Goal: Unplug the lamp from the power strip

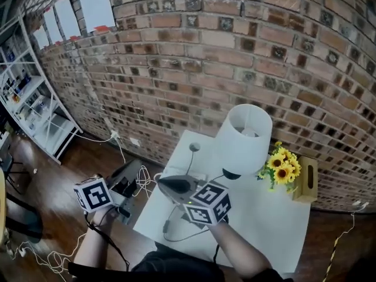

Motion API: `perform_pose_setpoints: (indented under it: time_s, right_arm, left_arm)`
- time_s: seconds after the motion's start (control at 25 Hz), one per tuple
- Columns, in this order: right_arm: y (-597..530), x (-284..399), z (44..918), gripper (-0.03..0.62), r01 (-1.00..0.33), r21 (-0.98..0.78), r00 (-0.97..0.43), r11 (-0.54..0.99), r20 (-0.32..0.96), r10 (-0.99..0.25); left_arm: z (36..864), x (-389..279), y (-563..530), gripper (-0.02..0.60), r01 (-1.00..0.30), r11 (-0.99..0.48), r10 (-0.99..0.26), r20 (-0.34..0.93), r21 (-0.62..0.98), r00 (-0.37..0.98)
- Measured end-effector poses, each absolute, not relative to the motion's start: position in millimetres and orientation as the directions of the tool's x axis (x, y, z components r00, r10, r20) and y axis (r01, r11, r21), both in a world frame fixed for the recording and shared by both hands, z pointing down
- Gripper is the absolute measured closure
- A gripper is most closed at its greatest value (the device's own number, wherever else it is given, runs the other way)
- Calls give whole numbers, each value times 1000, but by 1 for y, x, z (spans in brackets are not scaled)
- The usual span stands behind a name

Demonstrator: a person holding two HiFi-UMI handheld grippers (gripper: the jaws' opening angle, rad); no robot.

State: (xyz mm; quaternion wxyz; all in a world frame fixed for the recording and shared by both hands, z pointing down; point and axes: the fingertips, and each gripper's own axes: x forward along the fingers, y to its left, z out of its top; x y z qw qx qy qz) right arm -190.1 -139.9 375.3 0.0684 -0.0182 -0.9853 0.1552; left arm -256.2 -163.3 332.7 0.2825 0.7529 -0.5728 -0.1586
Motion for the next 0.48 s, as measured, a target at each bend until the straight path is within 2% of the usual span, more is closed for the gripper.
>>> perform_pose_setpoints:
  time_s: [0.2,0.48]
  right_arm:
    - [-111,-215,354,592,88,-270,-984,959,128,127]
    - [-82,-252,327,592,90,-227,-987,970,113,117]
  left_arm:
    - [322,-290,-130,566,-773,-136,-975,56,620,216]
    - [297,-320,-87,566,-864,-156,-978,51,479,205]
